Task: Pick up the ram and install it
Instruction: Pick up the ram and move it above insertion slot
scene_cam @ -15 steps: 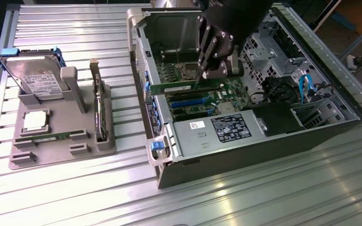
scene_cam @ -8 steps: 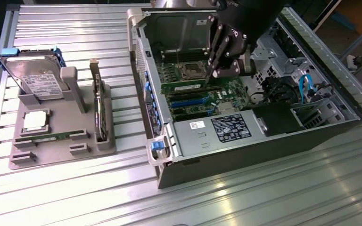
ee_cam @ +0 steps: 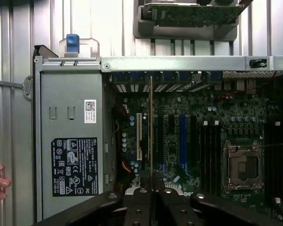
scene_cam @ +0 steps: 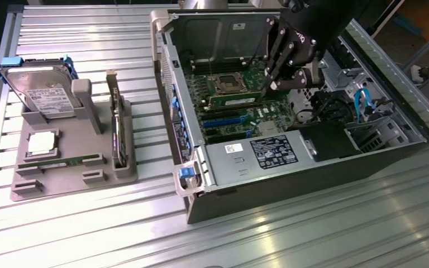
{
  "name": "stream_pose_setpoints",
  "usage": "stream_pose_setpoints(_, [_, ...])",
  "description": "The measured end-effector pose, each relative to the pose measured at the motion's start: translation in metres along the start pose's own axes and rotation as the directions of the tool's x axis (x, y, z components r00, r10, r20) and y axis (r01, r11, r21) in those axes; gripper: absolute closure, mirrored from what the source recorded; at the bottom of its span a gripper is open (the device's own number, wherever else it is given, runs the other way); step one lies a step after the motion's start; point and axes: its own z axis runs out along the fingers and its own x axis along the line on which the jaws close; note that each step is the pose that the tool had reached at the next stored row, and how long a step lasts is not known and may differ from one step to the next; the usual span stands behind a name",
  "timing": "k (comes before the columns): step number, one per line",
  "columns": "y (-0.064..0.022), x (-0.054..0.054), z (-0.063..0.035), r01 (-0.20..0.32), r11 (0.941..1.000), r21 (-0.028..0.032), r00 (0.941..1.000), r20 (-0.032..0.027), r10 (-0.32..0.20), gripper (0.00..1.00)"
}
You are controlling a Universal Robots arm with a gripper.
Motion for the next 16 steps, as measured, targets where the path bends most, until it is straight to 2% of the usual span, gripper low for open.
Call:
stream_pose_setpoints(8, [-0.0233, 0.0, -0.0011, 0.0, 1.0, -0.0004, 1.0, 0.0, 0.0, 0.88])
stream_pose_setpoints(16, [-0.0252, 0.0, -0.0011, 0.0, 1.0, -0.0003, 1.0, 0.0001, 0.0, 0.88])
